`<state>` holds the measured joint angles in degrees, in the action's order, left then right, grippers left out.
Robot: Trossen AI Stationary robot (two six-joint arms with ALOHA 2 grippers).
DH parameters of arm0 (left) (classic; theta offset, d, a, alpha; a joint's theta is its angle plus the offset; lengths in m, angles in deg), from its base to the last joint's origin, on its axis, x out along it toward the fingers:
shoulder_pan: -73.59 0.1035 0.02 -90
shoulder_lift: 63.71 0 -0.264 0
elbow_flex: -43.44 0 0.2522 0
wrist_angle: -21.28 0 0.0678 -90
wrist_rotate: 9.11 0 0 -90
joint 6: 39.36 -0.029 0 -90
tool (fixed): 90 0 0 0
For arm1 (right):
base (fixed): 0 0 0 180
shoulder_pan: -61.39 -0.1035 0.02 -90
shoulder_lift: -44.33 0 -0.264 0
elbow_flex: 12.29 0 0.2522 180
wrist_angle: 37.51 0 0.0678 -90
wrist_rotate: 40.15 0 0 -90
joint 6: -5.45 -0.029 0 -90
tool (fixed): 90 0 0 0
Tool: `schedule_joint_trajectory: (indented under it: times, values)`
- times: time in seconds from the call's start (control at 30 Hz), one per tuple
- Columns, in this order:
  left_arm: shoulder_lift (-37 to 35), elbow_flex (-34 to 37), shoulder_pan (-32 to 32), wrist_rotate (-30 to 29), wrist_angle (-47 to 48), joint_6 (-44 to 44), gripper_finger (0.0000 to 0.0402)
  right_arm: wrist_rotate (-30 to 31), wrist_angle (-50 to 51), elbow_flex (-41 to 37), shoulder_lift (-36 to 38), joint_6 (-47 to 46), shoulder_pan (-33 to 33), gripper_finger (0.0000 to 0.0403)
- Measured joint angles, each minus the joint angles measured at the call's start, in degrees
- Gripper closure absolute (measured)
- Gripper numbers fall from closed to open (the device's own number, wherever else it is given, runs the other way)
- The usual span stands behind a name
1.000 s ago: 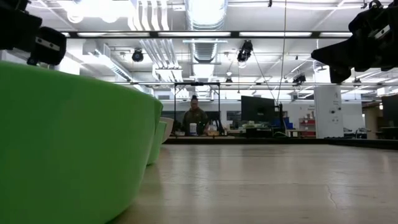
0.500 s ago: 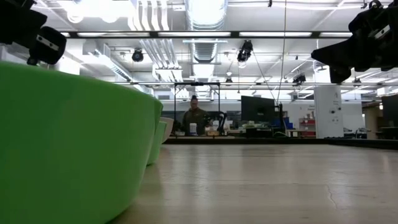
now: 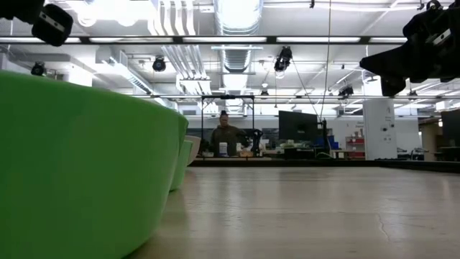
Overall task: Nest bowls inside each other
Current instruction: Stack the top green bowl on the white bowl
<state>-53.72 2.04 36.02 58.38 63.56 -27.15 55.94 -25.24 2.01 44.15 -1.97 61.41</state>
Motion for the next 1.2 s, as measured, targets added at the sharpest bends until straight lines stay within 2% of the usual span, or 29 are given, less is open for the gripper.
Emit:
schedule_joint_trajectory:
  times: [0.13,0.3,0.6,0.97,1.2]
  values:
    - [2.36,-5.98,0.0,-2.78,5.35,2.22,0.0387,0.01,0.0,0.0,0.0,0.04,0.01,0.0369]
    - [7.03,-12.58,0.01,-6.8,15.82,9.5,0.0387,0.02,0.0,0.0,0.01,0.05,0.01,0.0369]
    - [17.45,-19.79,-0.01,-6.91,31.02,26.24,0.0387,0.02,0.0,0.0,0.01,0.08,-0.01,0.0369]
    - [21.65,-21.64,0.01,-5.37,38.01,49.55,0.0387,0.02,0.0,0.0,-0.01,0.02,-0.01,0.0369]
    - [21.68,-20.32,-0.01,-1.67,38.05,52.25,0.0387,0.0,0.0,0.0,0.0,0.04,0.0,0.0369]
